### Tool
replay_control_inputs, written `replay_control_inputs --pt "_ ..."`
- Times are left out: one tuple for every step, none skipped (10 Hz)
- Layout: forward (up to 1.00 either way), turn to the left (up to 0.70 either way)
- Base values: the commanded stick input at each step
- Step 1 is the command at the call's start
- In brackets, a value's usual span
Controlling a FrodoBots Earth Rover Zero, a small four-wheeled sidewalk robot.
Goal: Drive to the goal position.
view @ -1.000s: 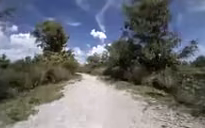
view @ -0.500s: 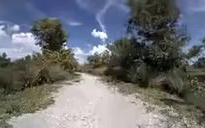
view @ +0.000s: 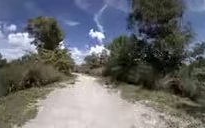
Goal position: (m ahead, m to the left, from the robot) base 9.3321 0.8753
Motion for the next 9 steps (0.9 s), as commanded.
replay_control_inputs --pt "0.85 0.00" --pt "0.85 0.00" --pt "0.85 0.00" --pt "0.85 0.00" --pt "0.85 0.00" --pt "0.85 0.00" --pt "0.85 0.00" --pt "0.85 0.00" --pt "0.85 0.00"
